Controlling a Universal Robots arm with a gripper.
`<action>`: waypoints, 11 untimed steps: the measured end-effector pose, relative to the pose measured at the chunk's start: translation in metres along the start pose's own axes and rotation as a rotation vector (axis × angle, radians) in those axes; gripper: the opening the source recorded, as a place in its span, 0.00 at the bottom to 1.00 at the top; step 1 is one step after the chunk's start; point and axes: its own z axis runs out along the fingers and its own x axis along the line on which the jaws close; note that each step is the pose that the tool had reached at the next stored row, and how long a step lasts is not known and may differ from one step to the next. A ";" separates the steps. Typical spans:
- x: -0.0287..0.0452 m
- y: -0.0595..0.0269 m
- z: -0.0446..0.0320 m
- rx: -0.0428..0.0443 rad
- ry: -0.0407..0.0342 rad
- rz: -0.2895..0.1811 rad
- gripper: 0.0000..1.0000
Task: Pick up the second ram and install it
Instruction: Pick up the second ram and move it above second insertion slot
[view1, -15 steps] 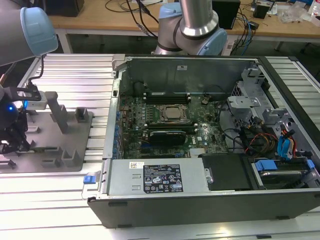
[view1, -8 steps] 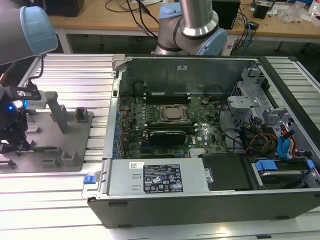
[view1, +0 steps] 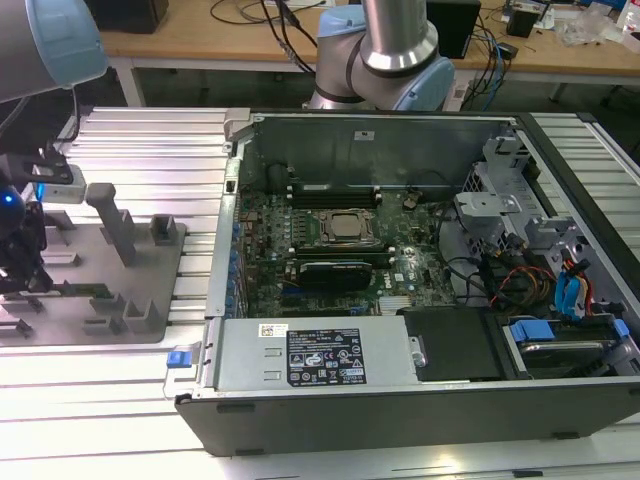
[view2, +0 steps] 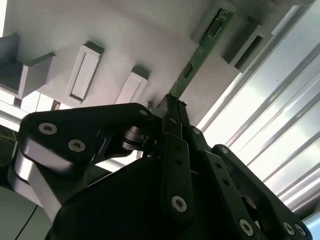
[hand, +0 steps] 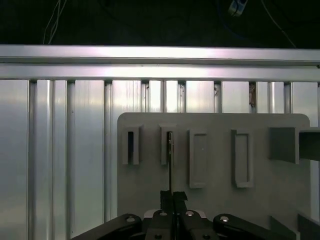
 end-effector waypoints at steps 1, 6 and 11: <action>-0.0002 0.0002 -0.0061 0.0000 0.0000 0.000 0.09; -0.0013 0.0012 -0.0377 0.0002 0.0001 0.000 0.09; -0.0020 0.0018 -0.0589 0.0059 0.0011 0.000 0.09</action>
